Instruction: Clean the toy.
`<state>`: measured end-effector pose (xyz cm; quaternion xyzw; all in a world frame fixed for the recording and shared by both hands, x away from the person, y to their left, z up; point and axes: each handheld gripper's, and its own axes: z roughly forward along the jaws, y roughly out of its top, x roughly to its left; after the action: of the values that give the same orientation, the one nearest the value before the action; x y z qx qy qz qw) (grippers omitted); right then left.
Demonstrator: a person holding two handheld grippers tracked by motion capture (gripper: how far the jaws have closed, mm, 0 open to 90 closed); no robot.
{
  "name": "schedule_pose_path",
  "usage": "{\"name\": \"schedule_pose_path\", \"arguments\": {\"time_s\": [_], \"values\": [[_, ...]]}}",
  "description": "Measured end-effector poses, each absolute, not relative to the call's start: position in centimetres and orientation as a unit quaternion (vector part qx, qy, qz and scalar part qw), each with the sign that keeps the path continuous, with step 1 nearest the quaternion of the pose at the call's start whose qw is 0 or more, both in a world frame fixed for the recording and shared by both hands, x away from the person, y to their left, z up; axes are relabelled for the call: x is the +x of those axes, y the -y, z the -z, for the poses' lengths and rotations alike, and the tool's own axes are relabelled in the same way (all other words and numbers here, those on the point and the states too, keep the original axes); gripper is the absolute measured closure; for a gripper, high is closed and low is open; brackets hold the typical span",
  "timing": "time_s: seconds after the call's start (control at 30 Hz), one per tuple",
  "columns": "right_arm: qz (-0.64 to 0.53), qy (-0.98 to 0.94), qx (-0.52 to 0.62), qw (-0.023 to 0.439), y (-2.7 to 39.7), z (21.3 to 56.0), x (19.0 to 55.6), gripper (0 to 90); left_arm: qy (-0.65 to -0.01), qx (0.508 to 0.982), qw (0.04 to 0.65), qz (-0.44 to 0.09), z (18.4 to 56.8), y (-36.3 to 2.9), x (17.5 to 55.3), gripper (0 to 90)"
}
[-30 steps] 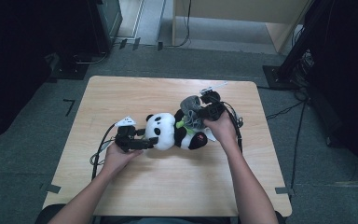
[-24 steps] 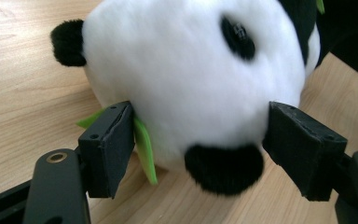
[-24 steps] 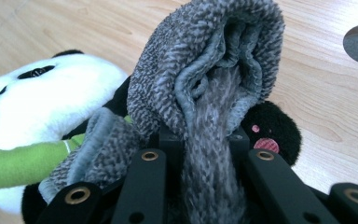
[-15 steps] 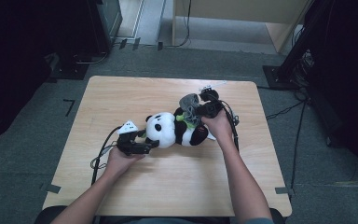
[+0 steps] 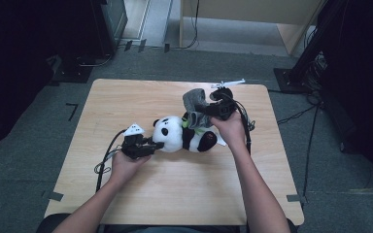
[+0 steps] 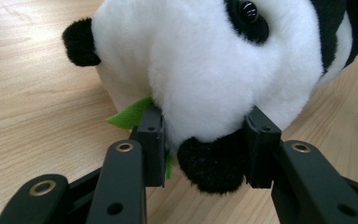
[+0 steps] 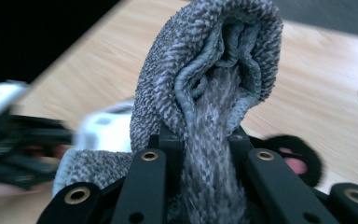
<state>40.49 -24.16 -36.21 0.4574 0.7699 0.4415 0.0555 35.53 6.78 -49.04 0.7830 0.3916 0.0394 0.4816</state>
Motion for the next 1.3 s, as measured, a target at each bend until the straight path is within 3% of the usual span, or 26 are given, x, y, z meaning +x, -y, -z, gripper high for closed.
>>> {"name": "schedule_pose_path", "arguments": {"time_s": [0.17,0.47,0.6,0.77,1.07,1.3], "values": [[-0.454,-0.791,0.408,0.044,21.5,34.8,38.2,76.8,-0.396,0.783,0.477,-0.037,48.8,-6.7,35.7,59.5],[-0.432,-0.823,0.370,-0.013,15.3,39.5,37.1,76.6,-0.396,0.784,0.476,-0.041,48.8,-6.7,35.7,57.9],[-0.392,-0.845,0.362,0.012,13.4,41.3,37.1,76.3,-0.396,0.791,0.464,-0.050,48.9,-6.6,35.7,57.9],[-0.393,-0.845,0.362,0.020,14.2,42.3,37.4,76.2,-0.390,0.794,0.464,-0.054,49.1,-6.5,35.7,58.6],[-0.362,-0.854,0.364,0.079,16.5,41.1,36.8,75.6,-0.392,0.793,0.463,-0.049,49.1,-6.5,35.9,59.1],[-0.361,-0.847,0.382,0.079,19.5,40.8,37.0,75.8,-0.389,0.794,0.465,-0.045,49.1,-6.6,36.0,59.3]]}}
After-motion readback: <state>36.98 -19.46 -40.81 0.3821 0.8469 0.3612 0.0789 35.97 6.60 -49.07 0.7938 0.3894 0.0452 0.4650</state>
